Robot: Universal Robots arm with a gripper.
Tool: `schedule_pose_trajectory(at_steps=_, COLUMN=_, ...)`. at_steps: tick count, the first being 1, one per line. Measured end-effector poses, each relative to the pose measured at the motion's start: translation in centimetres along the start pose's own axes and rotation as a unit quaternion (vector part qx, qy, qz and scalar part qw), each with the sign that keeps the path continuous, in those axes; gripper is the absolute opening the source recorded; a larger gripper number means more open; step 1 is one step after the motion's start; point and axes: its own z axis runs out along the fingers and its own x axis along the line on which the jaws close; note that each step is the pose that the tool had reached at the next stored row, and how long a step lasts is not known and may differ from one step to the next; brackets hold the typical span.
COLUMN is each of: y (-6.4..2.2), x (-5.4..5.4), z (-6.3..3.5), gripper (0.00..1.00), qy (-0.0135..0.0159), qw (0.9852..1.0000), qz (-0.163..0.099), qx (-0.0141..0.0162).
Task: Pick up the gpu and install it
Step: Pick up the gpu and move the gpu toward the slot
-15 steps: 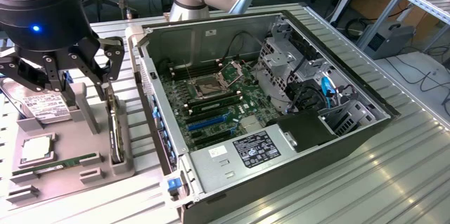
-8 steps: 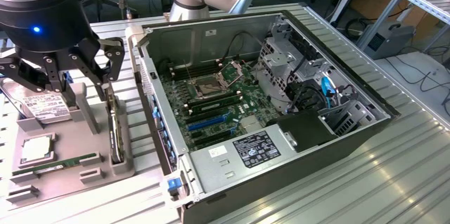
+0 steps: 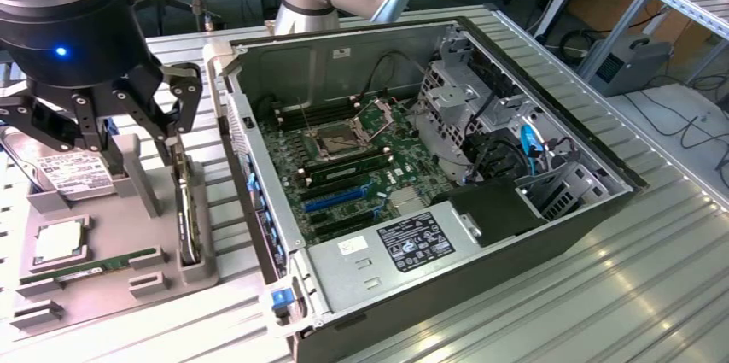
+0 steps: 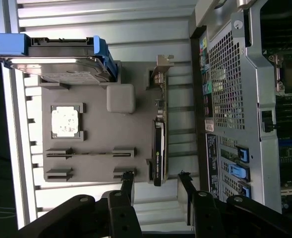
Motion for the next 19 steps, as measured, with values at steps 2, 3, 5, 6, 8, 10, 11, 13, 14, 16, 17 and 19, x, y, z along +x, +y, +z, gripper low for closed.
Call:
schedule_pose_trajectory(at_steps=2, y=0.0, x=0.0, z=0.07, gripper=0.48, qy=0.0, qw=1.0, qz=0.0, qx=0.0)
schedule_pose_trajectory(at_steps=3, y=0.0, x=0.0, z=0.09, gripper=0.48, qy=0.0, qw=1.0, qz=0.0, qx=0.0)
schedule_pose_trajectory(at_steps=5, y=0.0, x=0.0, z=0.13, gripper=0.48, qy=0.0, qw=1.0, qz=0.0, qx=0.0)
schedule_pose_trajectory(at_steps=6, y=0.0, x=0.0, z=0.16, gripper=0.48, qy=0.0, qw=1.0, qz=0.0, qx=-0.0001)
schedule_pose_trajectory(at_steps=8, y=-0.01, x=0.0, z=0.19, gripper=0.48, qy=0.0, qw=1.0, qz=0.0, qx=0.0)
schedule_pose_trajectory(at_steps=10, y=-0.01, x=0.0, z=0.23, gripper=0.48, qy=0.0, qw=1.0, qz=0.0, qx=0.0)
schedule_pose_trajectory(at_steps=11, y=-0.01, x=0.01, z=0.26, gripper=0.48, qy=0.0, qw=1.0, qz=0.0, qx=0.0)
schedule_pose_trajectory(at_steps=13, y=-0.01, x=0.01, z=0.3, gripper=0.48, qy=0.0, qw=1.0, qz=0.0, qx=0.0)
schedule_pose_trajectory(at_steps=14, y=-0.01, x=0.01, z=0.32, gripper=0.48, qy=0.0, qw=1.0, qz=0.0, qx=0.0)
schedule_pose_trajectory(at_steps=16, y=-0.01, x=0.01, z=0.36, gripper=0.48, qy=0.0, qw=1.0, qz=0.0, qx=0.0)
schedule_pose_trajectory(at_steps=17, y=-0.01, x=0.01, z=0.38, gripper=0.48, qy=0.0, qw=1.0, qz=0.0, qx=0.0)
schedule_pose_trajectory(at_steps=19, y=-0.02, x=0.01, z=0.41, gripper=0.48, qy=0.0, qw=1.0, qz=0.0, qx=0.0)
